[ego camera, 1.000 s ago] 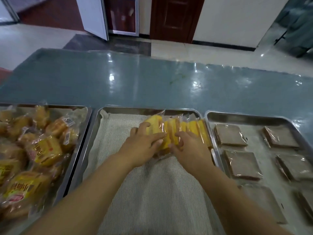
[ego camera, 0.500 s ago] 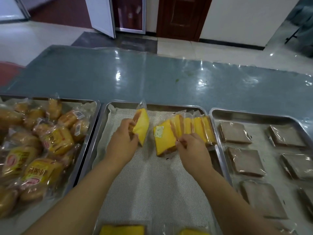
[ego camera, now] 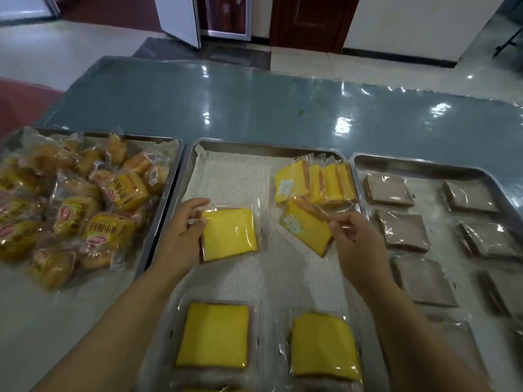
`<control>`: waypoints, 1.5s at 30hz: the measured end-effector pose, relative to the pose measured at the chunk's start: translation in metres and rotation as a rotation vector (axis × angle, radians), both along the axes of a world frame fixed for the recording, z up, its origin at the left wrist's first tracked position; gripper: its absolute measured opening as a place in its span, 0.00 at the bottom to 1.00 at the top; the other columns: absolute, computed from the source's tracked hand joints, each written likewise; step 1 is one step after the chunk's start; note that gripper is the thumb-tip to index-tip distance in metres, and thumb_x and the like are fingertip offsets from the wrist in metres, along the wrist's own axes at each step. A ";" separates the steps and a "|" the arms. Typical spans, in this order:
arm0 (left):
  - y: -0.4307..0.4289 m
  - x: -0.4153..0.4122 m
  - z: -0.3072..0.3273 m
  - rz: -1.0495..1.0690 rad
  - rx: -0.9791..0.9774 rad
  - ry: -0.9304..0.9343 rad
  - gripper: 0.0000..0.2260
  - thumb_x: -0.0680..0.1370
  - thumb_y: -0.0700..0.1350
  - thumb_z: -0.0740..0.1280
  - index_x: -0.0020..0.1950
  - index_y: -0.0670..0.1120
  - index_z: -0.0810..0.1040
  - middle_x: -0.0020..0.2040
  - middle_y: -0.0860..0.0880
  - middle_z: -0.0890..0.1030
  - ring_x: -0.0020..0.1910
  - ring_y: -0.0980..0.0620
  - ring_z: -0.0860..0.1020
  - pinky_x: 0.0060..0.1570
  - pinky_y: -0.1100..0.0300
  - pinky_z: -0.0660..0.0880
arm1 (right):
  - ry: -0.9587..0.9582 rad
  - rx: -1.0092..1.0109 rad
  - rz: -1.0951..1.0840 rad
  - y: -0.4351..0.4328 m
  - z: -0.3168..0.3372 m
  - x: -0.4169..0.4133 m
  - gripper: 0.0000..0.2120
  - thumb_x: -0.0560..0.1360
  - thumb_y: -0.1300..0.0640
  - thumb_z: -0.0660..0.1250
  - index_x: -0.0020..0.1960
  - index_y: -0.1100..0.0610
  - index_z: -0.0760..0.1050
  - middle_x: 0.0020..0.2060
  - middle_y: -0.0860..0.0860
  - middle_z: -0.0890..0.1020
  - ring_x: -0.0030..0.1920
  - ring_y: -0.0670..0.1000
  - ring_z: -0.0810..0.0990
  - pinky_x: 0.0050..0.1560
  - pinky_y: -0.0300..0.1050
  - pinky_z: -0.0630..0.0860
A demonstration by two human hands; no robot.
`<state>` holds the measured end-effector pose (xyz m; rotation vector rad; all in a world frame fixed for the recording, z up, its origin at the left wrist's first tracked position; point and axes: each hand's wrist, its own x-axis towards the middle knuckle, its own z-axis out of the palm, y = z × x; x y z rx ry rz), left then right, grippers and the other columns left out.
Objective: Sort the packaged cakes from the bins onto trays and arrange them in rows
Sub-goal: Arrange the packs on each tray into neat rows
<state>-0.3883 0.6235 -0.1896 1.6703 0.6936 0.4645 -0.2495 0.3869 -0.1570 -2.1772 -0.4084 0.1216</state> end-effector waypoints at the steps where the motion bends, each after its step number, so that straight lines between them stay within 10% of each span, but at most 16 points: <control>1: 0.001 -0.001 -0.002 -0.007 -0.011 0.013 0.18 0.81 0.37 0.57 0.55 0.61 0.73 0.53 0.55 0.73 0.47 0.56 0.72 0.44 0.59 0.71 | -0.016 0.010 0.008 -0.006 0.001 -0.002 0.04 0.78 0.60 0.64 0.48 0.52 0.76 0.40 0.45 0.79 0.41 0.46 0.79 0.38 0.42 0.74; 5: 0.001 -0.001 -0.012 -0.135 0.017 0.144 0.16 0.82 0.41 0.57 0.63 0.61 0.71 0.52 0.51 0.73 0.44 0.53 0.72 0.42 0.58 0.70 | -0.063 -0.015 0.071 -0.031 -0.004 -0.006 0.10 0.75 0.66 0.66 0.50 0.53 0.78 0.47 0.46 0.82 0.46 0.46 0.80 0.42 0.40 0.76; 12: -0.012 -0.007 -0.022 -0.274 0.728 0.568 0.27 0.75 0.49 0.67 0.73 0.54 0.63 0.75 0.47 0.52 0.72 0.42 0.51 0.70 0.46 0.56 | -0.029 -0.541 0.384 -0.048 -0.020 -0.014 0.17 0.71 0.62 0.69 0.58 0.50 0.75 0.57 0.47 0.75 0.57 0.49 0.73 0.51 0.43 0.72; 22: -0.006 0.014 -0.020 -0.716 0.828 0.740 0.45 0.69 0.60 0.72 0.78 0.53 0.48 0.77 0.48 0.49 0.76 0.46 0.48 0.74 0.50 0.49 | 0.126 -0.809 0.580 -0.019 -0.026 0.005 0.44 0.69 0.46 0.72 0.77 0.44 0.49 0.77 0.47 0.47 0.75 0.57 0.44 0.72 0.63 0.55; 45: -0.021 -0.012 -0.001 -0.734 0.876 0.711 0.31 0.73 0.62 0.66 0.73 0.55 0.63 0.73 0.51 0.59 0.72 0.49 0.58 0.70 0.52 0.57 | 0.109 -0.845 0.565 -0.025 -0.013 -0.011 0.41 0.69 0.45 0.72 0.75 0.41 0.54 0.76 0.45 0.54 0.74 0.57 0.50 0.72 0.60 0.55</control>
